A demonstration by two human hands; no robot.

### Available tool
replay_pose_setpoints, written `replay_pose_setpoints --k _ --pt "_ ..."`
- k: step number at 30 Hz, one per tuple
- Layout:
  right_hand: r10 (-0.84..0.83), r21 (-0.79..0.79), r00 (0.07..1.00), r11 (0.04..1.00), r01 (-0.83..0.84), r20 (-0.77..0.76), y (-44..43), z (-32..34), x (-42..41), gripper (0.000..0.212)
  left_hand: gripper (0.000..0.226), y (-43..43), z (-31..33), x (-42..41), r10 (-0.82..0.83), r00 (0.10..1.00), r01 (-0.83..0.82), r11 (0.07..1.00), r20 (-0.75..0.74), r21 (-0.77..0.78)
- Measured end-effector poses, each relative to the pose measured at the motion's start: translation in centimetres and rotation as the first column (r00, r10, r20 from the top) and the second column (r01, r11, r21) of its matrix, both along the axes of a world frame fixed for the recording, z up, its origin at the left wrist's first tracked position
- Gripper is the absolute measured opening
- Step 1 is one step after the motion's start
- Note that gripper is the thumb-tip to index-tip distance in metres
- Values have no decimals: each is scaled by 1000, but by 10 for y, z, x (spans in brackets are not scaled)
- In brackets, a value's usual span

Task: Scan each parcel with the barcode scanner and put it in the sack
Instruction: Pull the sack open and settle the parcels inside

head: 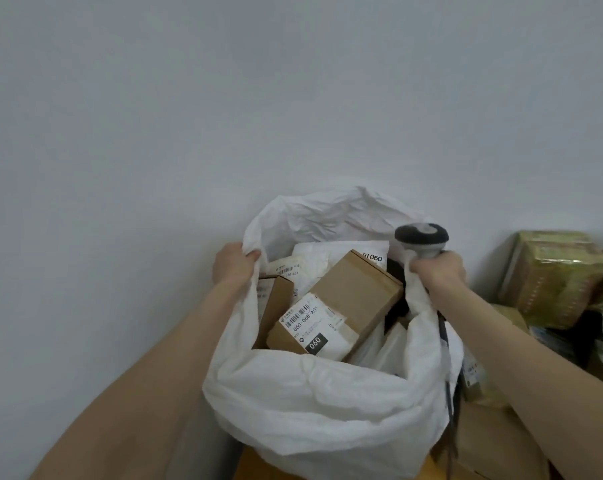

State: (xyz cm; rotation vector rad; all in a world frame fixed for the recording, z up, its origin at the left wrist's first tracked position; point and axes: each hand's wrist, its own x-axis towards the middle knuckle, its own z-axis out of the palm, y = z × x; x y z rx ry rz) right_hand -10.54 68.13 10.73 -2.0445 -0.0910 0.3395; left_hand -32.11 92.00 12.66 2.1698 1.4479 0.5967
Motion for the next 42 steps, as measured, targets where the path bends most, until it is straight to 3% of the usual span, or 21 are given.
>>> replay_pose_setpoints --k 6,12,17,20,22,25,27,30,35,39,40,42 --pt "-72 379 997 923 65 6 13 80 15 25 25 20 93 29 9 942 -59 988 337 140" --pt "-51 348 999 937 42 17 1 80 5 29 27 4 87 25 -2 937 -47 990 350 130" --pt "-65 431 993 902 18 94 5 111 12 23 24 7 133 37 -59 881 -96 949 469 299" --pt "-68 345 991 938 24 116 0 93 10 22 30 2 108 29 -41 942 -68 948 334 309" --pt "-62 217 994 975 40 94 -12 63 7 22 33 0 74 12 5 987 -41 974 161 224" --pt "-66 113 997 992 61 44 -26 38 6 22 38 2 48 -10 60 998 -64 991 34 115" --pt "-37 99 999 994 34 22 -31 38 5 28 57 1 52 -12 51 999 -52 998 7 41" --pt "30 111 998 993 -37 58 -36 48 6 31 109 -13 69 -5 14 996 -14 1000 -90 0" --pt "121 79 983 988 -133 134 -42 75 4 32 131 -46 63 2 -35 963 31 999 -268 -21" --pt "176 -14 983 984 -175 43 -34 59 -13 40 128 -56 34 -3 -33 960 -9 989 -279 -147" --pt "185 -48 982 982 -183 28 -32 50 -18 38 118 -56 26 -5 -28 962 -16 987 -272 -158" --pt "169 -101 986 981 -166 14 -31 33 -24 37 79 -50 16 -7 -15 968 -13 994 -250 -110"
